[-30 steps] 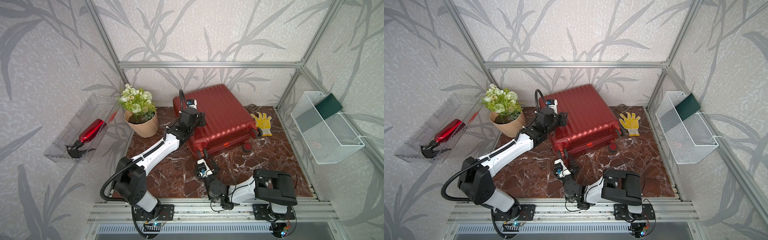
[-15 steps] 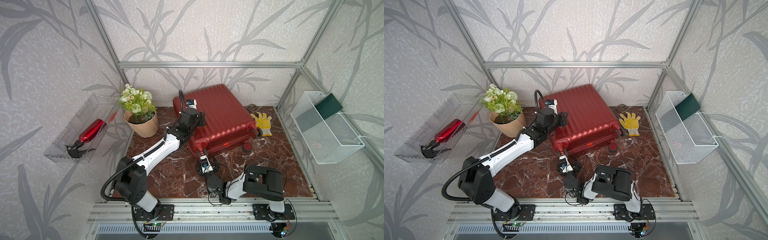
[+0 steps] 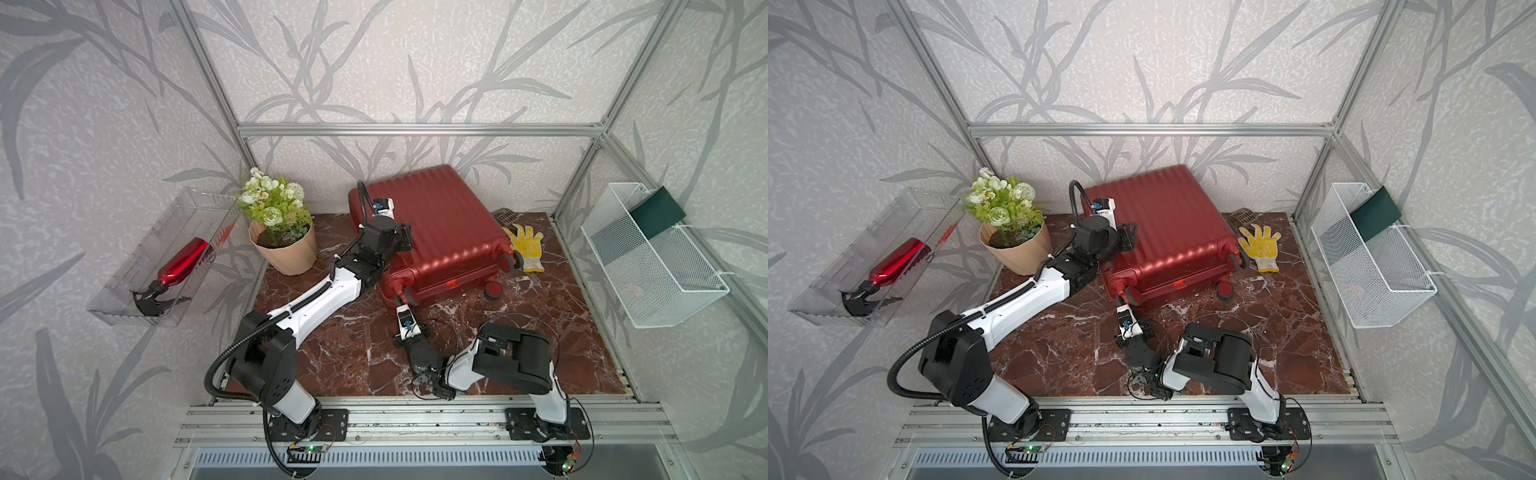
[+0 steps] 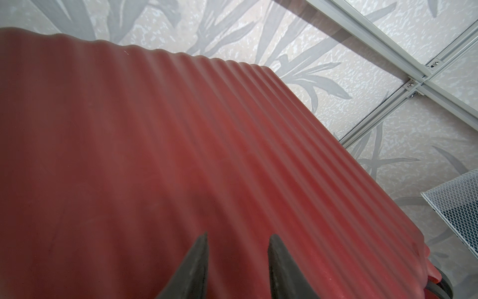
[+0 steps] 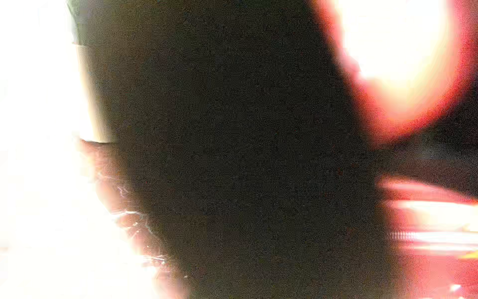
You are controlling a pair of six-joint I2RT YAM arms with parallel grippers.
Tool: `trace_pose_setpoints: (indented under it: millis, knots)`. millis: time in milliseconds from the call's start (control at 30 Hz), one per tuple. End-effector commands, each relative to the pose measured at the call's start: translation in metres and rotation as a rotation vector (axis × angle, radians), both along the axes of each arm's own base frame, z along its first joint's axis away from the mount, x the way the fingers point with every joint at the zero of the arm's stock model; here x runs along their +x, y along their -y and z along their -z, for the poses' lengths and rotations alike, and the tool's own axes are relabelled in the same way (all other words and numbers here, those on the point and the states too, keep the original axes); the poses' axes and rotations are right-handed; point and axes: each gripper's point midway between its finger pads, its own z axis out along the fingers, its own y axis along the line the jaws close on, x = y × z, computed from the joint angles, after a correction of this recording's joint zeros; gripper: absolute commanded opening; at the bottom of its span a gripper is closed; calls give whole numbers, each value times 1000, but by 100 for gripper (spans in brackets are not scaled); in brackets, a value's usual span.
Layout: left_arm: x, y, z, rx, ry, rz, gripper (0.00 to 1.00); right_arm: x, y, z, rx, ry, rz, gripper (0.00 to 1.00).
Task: Open the suitcase zippers
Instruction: Adjust the suitcase at the center of the board.
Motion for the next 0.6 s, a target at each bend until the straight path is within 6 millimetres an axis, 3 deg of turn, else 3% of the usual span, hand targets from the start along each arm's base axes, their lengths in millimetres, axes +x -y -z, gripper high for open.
trace_pose_setpoints:
  millis: [0,267,567]
  knots:
    - [-12,-4,67,75,-182,-12,39,20,18,2,6,-5,72,2]
    - [-14,-8,56,73,-154,-18,38,22,53,-11,32,-14,71,0]
    - [-16,-10,50,76,-137,-14,38,12,66,-26,1,1,-59,0]
